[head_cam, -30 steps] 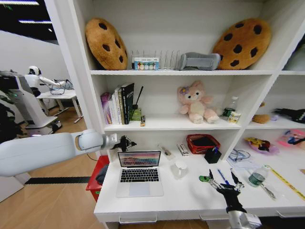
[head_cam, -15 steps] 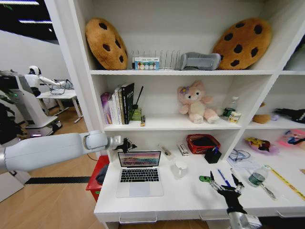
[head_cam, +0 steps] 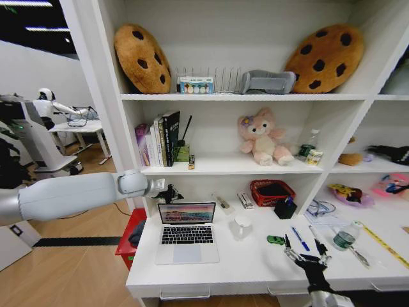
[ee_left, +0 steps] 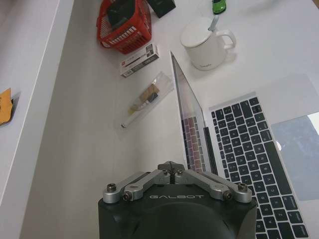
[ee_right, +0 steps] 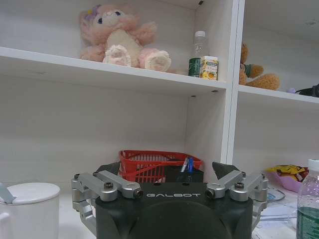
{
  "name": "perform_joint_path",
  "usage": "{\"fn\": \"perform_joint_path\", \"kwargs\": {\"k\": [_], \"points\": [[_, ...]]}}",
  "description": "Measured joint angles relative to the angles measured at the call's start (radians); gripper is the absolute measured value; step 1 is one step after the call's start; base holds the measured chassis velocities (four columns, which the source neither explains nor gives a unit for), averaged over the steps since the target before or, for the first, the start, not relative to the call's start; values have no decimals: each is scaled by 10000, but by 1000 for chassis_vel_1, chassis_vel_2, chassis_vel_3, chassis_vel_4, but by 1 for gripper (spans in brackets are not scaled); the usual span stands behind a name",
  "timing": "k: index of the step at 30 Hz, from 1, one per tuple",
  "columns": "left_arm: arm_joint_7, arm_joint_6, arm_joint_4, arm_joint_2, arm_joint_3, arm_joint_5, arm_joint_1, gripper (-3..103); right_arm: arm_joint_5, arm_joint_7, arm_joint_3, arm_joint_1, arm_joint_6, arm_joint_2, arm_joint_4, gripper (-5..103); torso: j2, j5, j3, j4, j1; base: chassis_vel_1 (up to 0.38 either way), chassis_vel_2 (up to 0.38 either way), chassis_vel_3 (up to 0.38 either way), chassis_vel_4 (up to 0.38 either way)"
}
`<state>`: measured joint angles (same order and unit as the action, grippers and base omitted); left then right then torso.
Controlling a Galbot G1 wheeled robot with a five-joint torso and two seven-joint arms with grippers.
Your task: Organize the objects on the table.
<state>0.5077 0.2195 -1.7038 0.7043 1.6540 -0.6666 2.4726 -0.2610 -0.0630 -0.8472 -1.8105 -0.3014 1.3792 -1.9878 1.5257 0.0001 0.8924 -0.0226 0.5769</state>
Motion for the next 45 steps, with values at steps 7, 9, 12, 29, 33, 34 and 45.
{"fn": "perform_joint_path", "kwargs": {"k": [7, 9, 12, 29, 33, 34, 45], "points": [[34, -20, 126, 359, -63, 12, 19, 0, -40, 2, -67, -52, -130, 69, 104, 100, 0, 0, 0, -1, 0, 0, 0, 0, 0], [-22, -26, 147, 413, -63, 10, 72, 0, -61, 2, -83, -75, -151, 80, 132, 100, -1, -1, 0, -1, 0, 0, 0, 0, 0], [-18, -53, 163, 460, -119, 12, 65, 0, -85, 2, -121, -113, -214, 88, 185, 100, -1, 0, 0, -2, 0, 0, 0, 0, 0], [278, 91, -1693, -516, -1076, -328, -571, 0, 11, -136, -206, -70, -353, 107, 377, 100, 0, -1, -1, 0, -1, 0, 0, 0, 0], [287, 138, -1792, -639, -1180, -174, -507, 0, 25, -134, -209, -112, -395, 116, 377, 100, 0, -1, -1, 0, -1, 0, 0, 0, 0], [282, 149, -1833, -697, -1223, -104, -456, 0, 25, -134, -226, -124, -421, 123, 380, 100, 0, -2, -1, 0, -1, 0, 0, 0, 0], [358, 152, -2291, -1308, -1738, 354, -396, 0, 303, -108, -80, -243, -597, 201, 409, 100, 0, -2, -1, -1, 0, 0, 0, 0, 0]]}}
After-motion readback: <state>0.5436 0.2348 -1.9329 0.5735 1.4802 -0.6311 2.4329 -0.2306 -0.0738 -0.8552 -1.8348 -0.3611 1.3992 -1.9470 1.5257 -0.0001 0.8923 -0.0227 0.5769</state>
